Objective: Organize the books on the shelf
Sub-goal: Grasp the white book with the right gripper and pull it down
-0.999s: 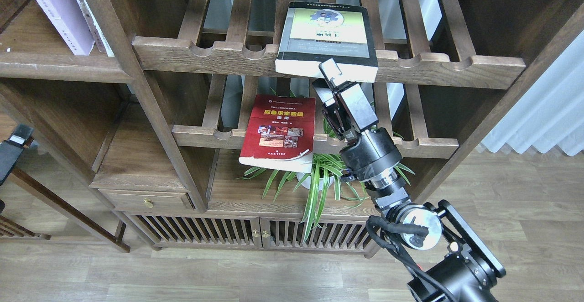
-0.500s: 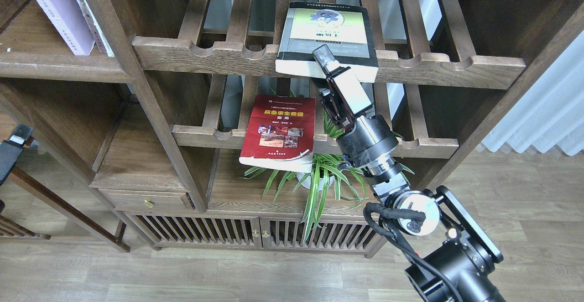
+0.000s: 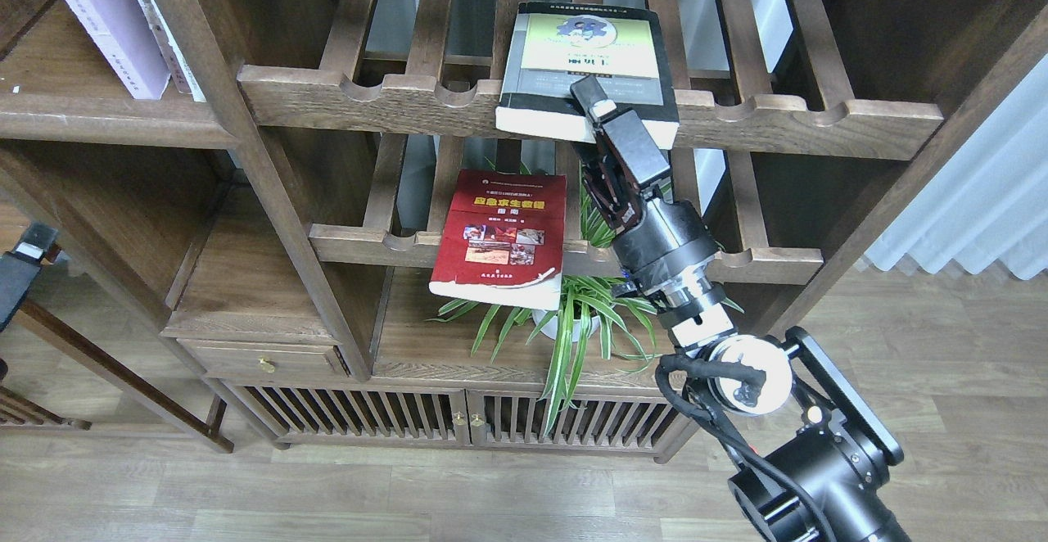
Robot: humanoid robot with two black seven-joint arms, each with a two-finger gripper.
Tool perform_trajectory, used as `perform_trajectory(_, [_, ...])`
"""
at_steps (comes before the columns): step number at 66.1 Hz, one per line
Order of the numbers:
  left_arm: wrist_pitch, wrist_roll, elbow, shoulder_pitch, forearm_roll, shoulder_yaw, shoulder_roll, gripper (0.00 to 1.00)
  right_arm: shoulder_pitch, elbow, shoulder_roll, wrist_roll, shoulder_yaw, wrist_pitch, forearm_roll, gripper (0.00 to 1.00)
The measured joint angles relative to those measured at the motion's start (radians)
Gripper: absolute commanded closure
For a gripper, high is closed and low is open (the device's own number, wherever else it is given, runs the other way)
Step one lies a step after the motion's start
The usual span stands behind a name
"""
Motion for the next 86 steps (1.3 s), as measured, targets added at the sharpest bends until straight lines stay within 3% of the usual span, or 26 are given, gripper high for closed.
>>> perform_trajectory(9, [0.0, -0.001, 0.008, 0.0, -0.001, -0.001, 0.0, 0.0, -0.022, 0.001, 0.0, -0.002, -0.01, 0.107, 0.071, 0.97])
perform_trajectory(20, [0.0, 0.001, 0.016, -0.001, -0.001, -0.001, 0.0, 0.0, -0.043, 0.001, 0.0, -0.002, -0.021, 0.151, 0.09, 0.97])
perform_trajectory(38, [0.0, 0.001, 0.024, 0.0, 0.0, 0.01, -0.001, 0.0, -0.197, 0.061, 0.0, -0.002, -0.056, 0.328, 0.094, 0.97])
perform_trajectory(72, [0.0, -0.003, 0.071, 0.0, 0.0, 0.055, -0.005, 0.0, -0.512, 0.07, -0.004, -0.001, -0.064, 0.344, 0.113, 0.97])
perform_trajectory(86, [0.0, -0.003, 0.072, 0.003, 0.0, 0.063, -0.008, 0.0, -0.597, 0.067, -0.088, 0.0, -0.057, 0.344, 0.193, 0.96])
